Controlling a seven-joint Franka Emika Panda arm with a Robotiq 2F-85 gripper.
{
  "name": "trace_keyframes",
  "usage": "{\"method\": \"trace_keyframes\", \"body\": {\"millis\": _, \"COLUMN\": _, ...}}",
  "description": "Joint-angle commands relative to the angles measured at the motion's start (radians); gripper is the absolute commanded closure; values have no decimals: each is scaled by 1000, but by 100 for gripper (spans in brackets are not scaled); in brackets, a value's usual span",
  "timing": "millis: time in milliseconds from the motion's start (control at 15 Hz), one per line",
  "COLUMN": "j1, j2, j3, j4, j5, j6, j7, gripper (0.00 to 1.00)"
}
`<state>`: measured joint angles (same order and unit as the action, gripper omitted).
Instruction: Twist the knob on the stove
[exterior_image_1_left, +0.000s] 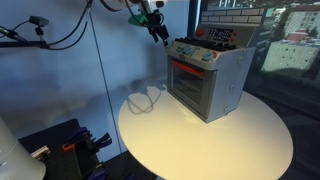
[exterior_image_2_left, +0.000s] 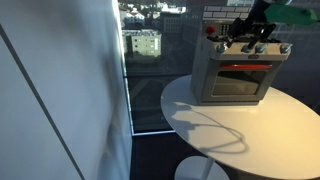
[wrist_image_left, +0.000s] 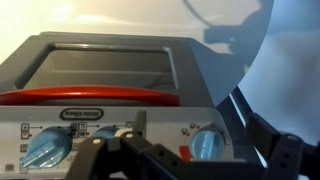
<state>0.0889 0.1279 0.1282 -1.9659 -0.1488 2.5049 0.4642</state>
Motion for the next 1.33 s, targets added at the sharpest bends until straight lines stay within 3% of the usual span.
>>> {"method": "trace_keyframes", "body": {"millis": 0, "j1": 24, "j2": 2, "j3": -25, "j4": 4, "j5": 8, "j6": -1, "j7": -7, "gripper": 0}}
{"method": "trace_keyframes", "body": {"millis": 867, "j1": 56, "j2": 26, "j3": -44, "j4": 10, "j5": -29, "j6": 91, "j7": 14, "gripper": 0}}
{"method": "trace_keyframes", "body": {"millis": 1267, "j1": 91, "j2": 57, "j3": -75, "j4": 27, "j5": -111, "j6": 141, "j7": 51, "gripper": 0}}
